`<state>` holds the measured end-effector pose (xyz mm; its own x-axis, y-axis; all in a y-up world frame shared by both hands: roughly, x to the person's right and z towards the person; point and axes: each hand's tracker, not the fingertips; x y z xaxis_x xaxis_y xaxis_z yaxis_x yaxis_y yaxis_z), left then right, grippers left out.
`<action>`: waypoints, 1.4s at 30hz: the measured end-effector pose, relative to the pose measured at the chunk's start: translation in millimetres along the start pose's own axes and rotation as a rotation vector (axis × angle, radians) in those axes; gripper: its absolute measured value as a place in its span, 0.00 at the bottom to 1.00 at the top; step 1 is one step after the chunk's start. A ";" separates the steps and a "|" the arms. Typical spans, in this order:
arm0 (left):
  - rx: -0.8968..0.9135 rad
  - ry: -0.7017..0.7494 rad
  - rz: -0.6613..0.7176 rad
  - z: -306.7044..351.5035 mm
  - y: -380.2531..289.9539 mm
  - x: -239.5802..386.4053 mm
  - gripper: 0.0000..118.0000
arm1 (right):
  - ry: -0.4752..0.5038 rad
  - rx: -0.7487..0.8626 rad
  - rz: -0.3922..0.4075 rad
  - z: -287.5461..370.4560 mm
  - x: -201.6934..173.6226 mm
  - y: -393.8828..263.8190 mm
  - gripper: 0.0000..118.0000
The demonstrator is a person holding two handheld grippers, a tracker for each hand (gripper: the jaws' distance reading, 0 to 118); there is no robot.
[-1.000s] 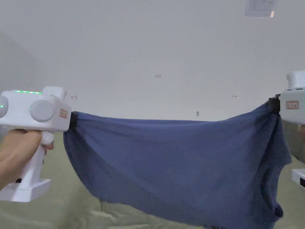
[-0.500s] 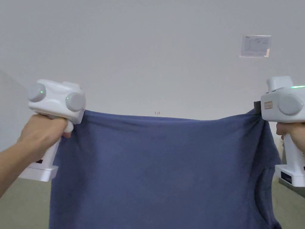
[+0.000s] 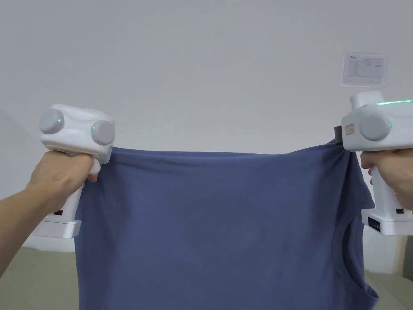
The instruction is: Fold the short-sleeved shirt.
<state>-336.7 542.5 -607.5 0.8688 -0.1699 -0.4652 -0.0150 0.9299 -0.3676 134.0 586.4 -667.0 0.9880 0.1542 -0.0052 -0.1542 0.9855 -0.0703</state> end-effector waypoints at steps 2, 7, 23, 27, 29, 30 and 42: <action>0.002 0.000 -0.001 -16.5 -1.2 5.2 0.04 | -0.009 -0.005 0.006 -20.3 -7.0 -1.3 0.02; -0.006 -0.002 -0.013 -57.2 -20.2 21.7 0.04 | -0.018 -0.023 0.027 -61.6 -23.0 -19.3 0.02; -0.226 -0.084 -0.133 -143.0 -222.4 73.6 0.04 | 0.048 -0.309 0.084 -95.8 -45.8 -261.9 0.02; -0.262 -0.106 -0.132 -121.3 -268.6 62.0 0.04 | 0.097 -0.369 0.030 -60.1 -38.0 -310.0 0.02; -0.274 -0.118 -0.140 -102.0 -287.2 51.5 0.04 | 0.115 -0.397 0.029 -37.2 -34.2 -330.8 0.02; -0.277 -0.124 -0.143 -92.5 -294.5 46.9 0.04 | 0.120 -0.396 0.025 -23.0 -32.6 -336.9 0.02; -0.359 -0.221 -0.195 78.3 -410.3 -19.4 0.04 | 0.197 -0.501 0.027 178.4 10.0 -409.8 0.02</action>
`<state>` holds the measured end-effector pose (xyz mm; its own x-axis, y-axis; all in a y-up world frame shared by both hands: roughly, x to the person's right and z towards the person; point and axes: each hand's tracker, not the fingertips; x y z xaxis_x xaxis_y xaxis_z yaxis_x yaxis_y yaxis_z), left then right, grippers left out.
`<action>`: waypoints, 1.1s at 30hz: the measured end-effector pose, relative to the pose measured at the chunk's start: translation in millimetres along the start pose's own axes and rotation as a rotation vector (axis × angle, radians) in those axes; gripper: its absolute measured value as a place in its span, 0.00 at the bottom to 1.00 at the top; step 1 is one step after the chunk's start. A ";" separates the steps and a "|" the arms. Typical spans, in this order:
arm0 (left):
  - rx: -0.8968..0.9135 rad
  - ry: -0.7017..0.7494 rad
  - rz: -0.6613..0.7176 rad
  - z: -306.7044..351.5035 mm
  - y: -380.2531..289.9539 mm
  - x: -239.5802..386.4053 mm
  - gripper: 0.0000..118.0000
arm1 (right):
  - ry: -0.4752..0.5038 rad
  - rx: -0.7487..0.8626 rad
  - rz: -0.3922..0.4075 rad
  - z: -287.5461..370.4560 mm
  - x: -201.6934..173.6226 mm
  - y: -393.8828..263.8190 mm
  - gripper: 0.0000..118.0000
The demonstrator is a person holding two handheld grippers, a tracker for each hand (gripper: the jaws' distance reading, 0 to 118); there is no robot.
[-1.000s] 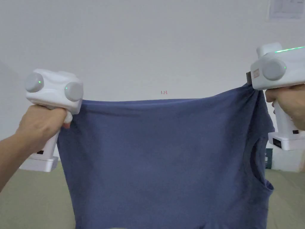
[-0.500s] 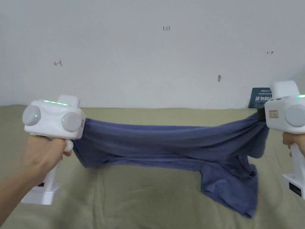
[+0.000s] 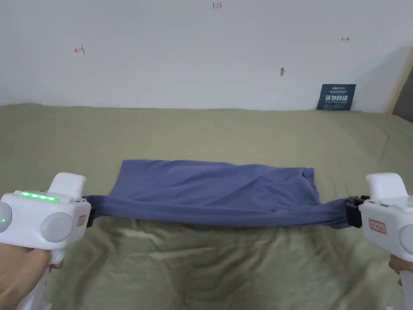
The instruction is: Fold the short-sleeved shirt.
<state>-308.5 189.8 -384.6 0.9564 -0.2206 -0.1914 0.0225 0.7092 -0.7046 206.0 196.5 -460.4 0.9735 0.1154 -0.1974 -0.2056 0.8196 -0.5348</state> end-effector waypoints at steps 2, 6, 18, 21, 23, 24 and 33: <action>-0.027 -0.025 -0.008 24.3 -38.9 0.6 0.04 | 0.009 -0.033 0.016 24.6 2.4 -35.0 0.02; -0.065 -0.074 -0.013 61.6 -99.5 -0.8 0.04 | 0.035 -0.092 0.031 65.2 4.4 -92.8 0.02; -0.142 -0.163 0.130 99.3 -191.9 -17.1 0.04 | 0.063 -0.171 -0.076 114.4 12.6 -183.8 0.02; -0.148 -0.168 0.138 97.9 -192.2 -15.4 0.04 | 0.065 -0.180 -0.084 113.1 12.4 -187.1 0.02; -0.146 -0.168 0.133 99.0 -191.4 -13.1 0.04 | 0.064 -0.188 -0.089 111.5 12.3 -188.5 0.02; -0.145 -0.168 0.134 99.1 -190.7 -13.8 0.04 | 0.067 -0.192 -0.094 110.6 12.3 -188.6 0.02; -0.115 -0.168 0.193 123.4 -199.3 -38.5 0.95 | 0.065 -0.223 -0.116 131.5 18.0 -188.8 0.94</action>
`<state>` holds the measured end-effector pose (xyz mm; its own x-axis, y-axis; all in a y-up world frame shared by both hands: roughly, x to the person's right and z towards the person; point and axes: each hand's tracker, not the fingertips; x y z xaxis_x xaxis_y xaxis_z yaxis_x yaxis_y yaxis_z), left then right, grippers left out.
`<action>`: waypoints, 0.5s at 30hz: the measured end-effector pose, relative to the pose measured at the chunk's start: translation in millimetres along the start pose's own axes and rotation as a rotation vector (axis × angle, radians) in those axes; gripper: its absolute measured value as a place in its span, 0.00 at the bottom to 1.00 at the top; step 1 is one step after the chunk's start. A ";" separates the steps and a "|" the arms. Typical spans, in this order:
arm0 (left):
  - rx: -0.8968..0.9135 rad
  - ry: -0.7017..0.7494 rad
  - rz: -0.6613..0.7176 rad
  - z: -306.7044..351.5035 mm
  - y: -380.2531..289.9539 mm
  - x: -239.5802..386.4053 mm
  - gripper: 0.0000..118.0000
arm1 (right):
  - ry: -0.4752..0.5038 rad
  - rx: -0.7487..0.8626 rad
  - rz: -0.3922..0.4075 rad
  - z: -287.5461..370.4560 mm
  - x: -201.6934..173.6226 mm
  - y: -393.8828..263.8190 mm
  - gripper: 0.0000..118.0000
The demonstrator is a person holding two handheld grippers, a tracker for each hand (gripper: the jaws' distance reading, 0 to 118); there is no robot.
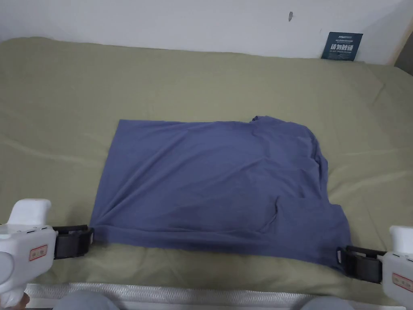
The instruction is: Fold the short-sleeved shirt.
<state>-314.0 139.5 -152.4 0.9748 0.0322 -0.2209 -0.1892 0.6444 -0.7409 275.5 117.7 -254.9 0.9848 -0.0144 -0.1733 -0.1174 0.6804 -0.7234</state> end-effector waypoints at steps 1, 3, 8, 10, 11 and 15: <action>0.020 0.011 0.016 5.7 -0.9 -4.2 0.94 | -0.005 -0.001 0.007 2.8 1.1 -1.2 0.96; 0.019 0.013 0.030 13.9 -0.5 -3.8 0.75 | -0.013 0.005 0.010 12.3 4.8 1.1 0.83; 0.008 -0.015 0.026 17.0 -4.0 -7.3 0.00 | -0.006 0.035 -0.025 15.1 9.0 6.6 0.00; 0.009 -0.021 0.021 13.6 -5.1 -2.7 0.00 | -0.003 0.038 -0.056 13.1 8.7 7.7 0.00; 0.000 -0.024 0.012 11.7 -5.9 -1.6 0.00 | -0.008 0.053 -0.052 18.4 5.7 5.4 0.00; -0.039 -0.015 -0.020 -4.1 -7.0 2.8 0.70 | 0.012 0.024 -0.064 16.5 2.0 3.9 0.00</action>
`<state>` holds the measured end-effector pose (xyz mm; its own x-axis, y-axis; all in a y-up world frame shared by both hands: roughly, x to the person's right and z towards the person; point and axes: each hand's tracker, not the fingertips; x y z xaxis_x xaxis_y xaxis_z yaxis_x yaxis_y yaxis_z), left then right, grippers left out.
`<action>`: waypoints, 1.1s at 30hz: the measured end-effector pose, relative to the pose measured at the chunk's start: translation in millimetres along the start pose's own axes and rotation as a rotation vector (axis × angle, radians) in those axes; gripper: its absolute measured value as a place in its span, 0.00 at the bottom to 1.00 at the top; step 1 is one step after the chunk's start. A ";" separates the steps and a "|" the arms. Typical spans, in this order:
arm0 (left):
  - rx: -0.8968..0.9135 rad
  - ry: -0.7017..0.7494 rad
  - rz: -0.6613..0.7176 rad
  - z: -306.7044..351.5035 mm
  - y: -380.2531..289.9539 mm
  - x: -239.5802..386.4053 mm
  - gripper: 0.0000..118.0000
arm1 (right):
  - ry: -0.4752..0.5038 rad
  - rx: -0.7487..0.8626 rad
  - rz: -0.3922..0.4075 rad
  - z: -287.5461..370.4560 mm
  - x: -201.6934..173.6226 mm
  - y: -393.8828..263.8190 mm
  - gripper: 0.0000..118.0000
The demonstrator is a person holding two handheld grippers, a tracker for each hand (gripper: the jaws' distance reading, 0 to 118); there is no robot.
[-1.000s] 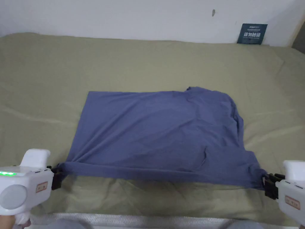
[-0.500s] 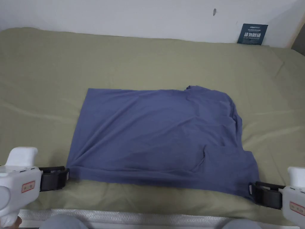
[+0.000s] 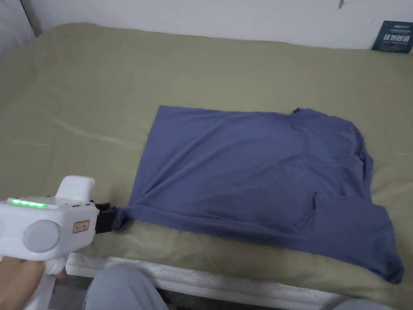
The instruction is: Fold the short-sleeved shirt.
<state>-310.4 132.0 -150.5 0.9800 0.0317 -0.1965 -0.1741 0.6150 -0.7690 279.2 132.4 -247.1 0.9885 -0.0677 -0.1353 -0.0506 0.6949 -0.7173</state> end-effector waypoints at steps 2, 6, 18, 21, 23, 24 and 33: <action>-0.028 0.010 -0.018 -15.0 0.3 -2.4 1.00 | 0.000 -0.003 0.022 -3.4 1.2 1.9 0.00; -0.073 -0.015 0.013 -39.4 6.0 -3.5 0.98 | -0.009 -0.017 0.042 -14.8 1.3 2.1 0.00; -0.126 -0.045 -0.074 -48.5 17.5 18.8 0.06 | -0.013 -0.066 0.015 -31.0 17.4 2.4 0.53; -0.115 -0.042 -0.060 -44.5 19.4 17.9 0.06 | 0.045 -0.126 0.035 -37.4 8.8 -0.6 0.97; -0.111 -0.044 -0.053 -43.4 20.1 17.1 0.06 | 0.030 -0.159 0.083 -46.4 3.9 -4.0 0.81; -0.110 -0.043 -0.049 -43.3 20.1 16.9 0.06 | 0.012 -0.166 0.106 -52.1 -0.7 -7.8 0.70; -0.080 -0.054 -0.002 -31.4 29.0 10.3 0.06 | 0.014 -0.084 0.137 -37.7 -5.1 7.5 0.05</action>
<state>-308.4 125.4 -193.9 0.9837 0.0745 -0.1638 -0.1775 0.5502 -0.8159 268.4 111.0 -277.6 0.9694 0.0133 -0.2452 -0.1975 0.6360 -0.7460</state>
